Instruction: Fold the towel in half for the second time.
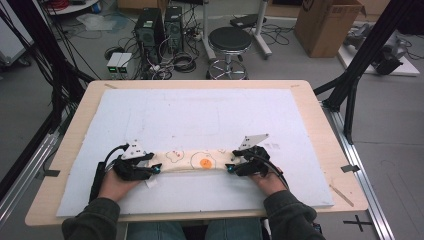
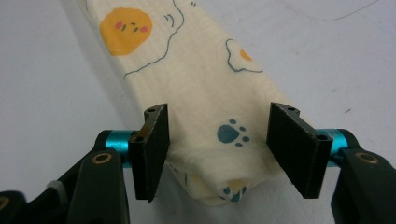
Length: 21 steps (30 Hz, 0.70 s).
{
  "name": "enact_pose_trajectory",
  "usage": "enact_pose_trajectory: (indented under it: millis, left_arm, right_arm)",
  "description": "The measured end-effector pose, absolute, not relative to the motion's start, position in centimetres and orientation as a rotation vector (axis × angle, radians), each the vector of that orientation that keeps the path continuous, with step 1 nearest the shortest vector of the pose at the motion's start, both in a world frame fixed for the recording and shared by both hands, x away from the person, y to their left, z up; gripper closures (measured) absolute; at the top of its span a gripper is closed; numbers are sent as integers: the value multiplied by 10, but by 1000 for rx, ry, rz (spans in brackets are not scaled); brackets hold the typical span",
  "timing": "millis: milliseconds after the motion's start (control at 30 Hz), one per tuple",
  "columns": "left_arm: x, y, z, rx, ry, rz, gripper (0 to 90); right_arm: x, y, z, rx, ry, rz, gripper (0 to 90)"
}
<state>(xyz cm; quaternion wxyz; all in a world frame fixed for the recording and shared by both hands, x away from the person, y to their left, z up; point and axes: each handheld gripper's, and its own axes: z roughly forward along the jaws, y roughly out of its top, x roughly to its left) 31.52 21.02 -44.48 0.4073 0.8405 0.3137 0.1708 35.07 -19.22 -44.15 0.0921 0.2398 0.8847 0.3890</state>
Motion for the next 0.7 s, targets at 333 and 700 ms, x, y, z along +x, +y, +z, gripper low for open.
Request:
enact_pose_trajectory:
  millis: [333, 700]
  left_arm:
    - [313, 210, -443, 2114, 796, 446, 467]
    - [324, 226, -427, 1953, 899, 446, 441]
  right_arm:
    - [350, -193, -442, 720, 2623, 1182, 362]
    - [374, -211, -420, 855, 2530, 1397, 394]
